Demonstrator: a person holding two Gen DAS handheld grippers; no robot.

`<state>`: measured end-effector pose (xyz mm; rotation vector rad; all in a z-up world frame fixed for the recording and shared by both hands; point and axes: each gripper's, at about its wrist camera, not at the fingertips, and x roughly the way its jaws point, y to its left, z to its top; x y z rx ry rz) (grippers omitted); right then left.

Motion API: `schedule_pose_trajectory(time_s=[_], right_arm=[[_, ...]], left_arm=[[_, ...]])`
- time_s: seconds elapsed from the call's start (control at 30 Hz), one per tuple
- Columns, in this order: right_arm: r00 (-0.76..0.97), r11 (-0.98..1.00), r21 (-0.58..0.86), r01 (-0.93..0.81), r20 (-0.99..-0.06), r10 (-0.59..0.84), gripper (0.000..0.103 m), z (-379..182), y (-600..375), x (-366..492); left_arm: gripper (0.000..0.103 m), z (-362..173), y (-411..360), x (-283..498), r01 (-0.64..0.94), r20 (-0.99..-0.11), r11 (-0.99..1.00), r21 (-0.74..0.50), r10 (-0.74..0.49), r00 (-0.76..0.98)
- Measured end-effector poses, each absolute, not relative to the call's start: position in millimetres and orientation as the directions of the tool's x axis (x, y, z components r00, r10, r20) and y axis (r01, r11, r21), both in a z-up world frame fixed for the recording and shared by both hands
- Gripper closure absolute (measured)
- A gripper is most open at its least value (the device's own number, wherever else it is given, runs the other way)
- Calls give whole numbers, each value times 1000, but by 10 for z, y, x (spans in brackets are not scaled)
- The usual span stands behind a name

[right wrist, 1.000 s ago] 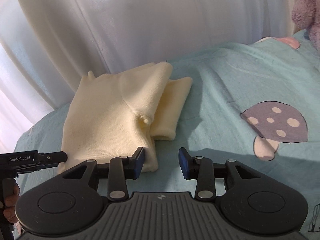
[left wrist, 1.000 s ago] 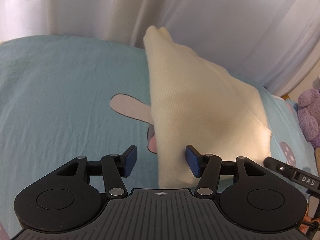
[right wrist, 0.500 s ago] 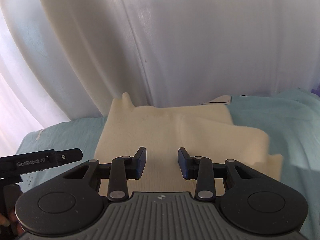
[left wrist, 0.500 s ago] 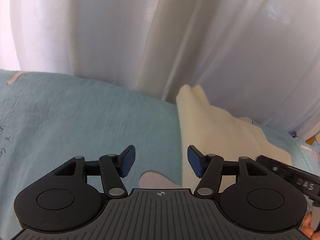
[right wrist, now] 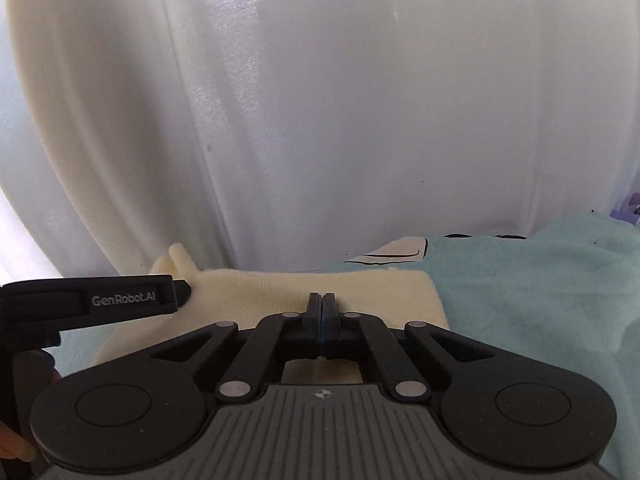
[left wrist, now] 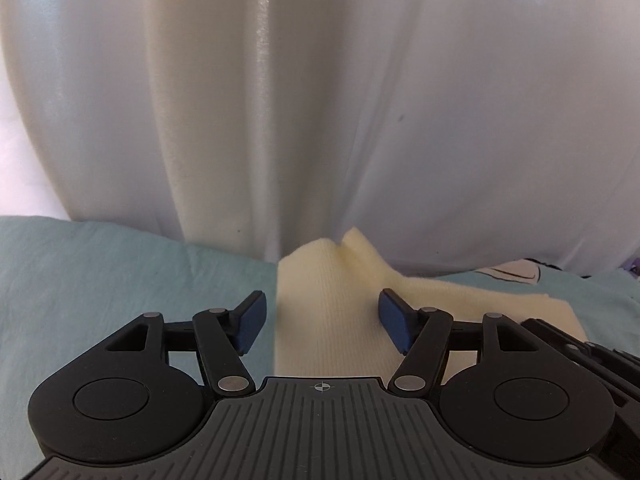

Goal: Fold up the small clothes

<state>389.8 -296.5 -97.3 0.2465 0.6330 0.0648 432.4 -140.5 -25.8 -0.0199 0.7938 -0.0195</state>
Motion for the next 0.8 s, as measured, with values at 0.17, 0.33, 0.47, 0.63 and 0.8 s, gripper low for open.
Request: schedule_pose_trajectory(time_s=[0.17, 0.33, 0.47, 0.63, 0.8], right_arm=[[805, 962, 272, 30, -576, 138, 103, -964, -2998, 3930], [813, 962, 270, 38, -568, 127, 103, -954, -2996, 3918], [818, 957, 287, 34, -558, 138, 103, -970, -3007, 3880], [780, 945, 323, 55, -604, 161, 97, -843, -3190, 3602], [769, 855, 516, 46, -564, 300, 12, -656, -3936, 2705]], left_arm=[[21, -322, -1463, 4518, -22, -724, 1000, 5, 18, 690], [16, -348, -1471, 4602, -30, -730, 999, 10, 28, 683], [7, -375, -1349, 4658, -78, -752, 996, -51, 13, 659], [7, -296, -1234, 4494, -51, -753, 996, -70, -19, 658], [13, -45, -741, 3913, 145, -728, 977, -159, -215, 652]])
